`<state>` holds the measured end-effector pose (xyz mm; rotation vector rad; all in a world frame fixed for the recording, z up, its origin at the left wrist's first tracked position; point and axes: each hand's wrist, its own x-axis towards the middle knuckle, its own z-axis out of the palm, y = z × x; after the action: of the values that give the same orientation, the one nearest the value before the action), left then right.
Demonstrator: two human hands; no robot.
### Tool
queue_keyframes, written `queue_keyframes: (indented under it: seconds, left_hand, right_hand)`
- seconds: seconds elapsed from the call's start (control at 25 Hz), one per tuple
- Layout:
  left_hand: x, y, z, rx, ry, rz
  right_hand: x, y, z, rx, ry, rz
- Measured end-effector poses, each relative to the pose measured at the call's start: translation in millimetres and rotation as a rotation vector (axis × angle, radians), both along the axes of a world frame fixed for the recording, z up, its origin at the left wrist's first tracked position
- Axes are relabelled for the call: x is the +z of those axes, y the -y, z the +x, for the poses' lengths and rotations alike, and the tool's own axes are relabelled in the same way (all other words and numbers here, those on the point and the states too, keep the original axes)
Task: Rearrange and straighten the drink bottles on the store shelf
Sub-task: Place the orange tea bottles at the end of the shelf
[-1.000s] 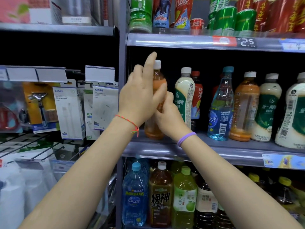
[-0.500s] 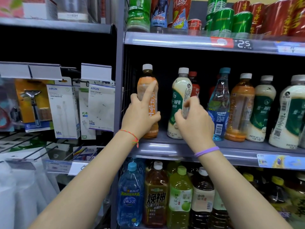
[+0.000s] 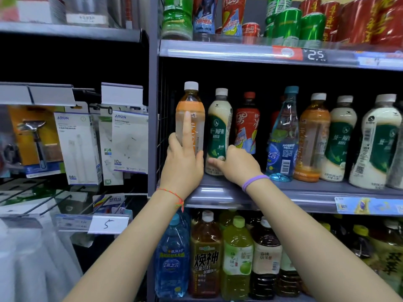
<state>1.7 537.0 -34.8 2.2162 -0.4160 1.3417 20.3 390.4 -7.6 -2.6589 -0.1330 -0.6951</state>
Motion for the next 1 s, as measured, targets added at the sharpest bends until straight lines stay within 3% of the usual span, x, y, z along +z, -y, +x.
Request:
queue_keyframes:
  seconds: [0.12, 0.24, 0.4, 0.48, 0.56, 0.68, 0.72, 0.88, 1.0]
  left_hand:
    - [-1.3, 1.8, 1.7, 0.062, -0.025, -0.011]
    - [-2.6, 2.5, 0.4, 0.121, -0.043, -0.006]
    - [2.4, 3.1, -7.3, 0.383, 0.171, 0.192]
    - [8.8, 8.5, -12.9, 0.321, 0.231, 0.24]
    - [16.4, 22.7, -17.6, 0.132, 0.08, 0.162]
    - [23.4, 54.1, -14.4, -0.037, -0.434, 0.011]
    - [23.8, 65.0, -10.6, -0.063, -0.523, -0.008]
    - [23.7, 104.9, 2.9, -0.088, -0.52, 0.002]
    - [21.8, 124.3, 16.0, -0.069, -0.573, 0.003]
  right_hand:
    - [2.5, -6.2, 3.1, -0.054, 0.006, -0.045]
    - [6.7, -12.7, 10.6, 0.019, 0.007, 0.156]
    - [15.4, -9.9, 14.2, 0.1, 0.022, 0.288]
    - [14.0, -1.4, 10.0, 0.127, 0.028, 0.254]
    - [13.1, 12.2, 0.9, 0.127, 0.048, 0.193]
    - [14.8, 37.6, -18.0, 0.026, 0.109, 0.014]
    - [15.4, 48.2, -26.3, -0.023, 0.172, -0.059]
    - [20.9, 112.7, -43.3, -0.184, 0.641, -0.014]
    - [28.9, 159.4, -35.2, -0.301, 0.57, 0.07]
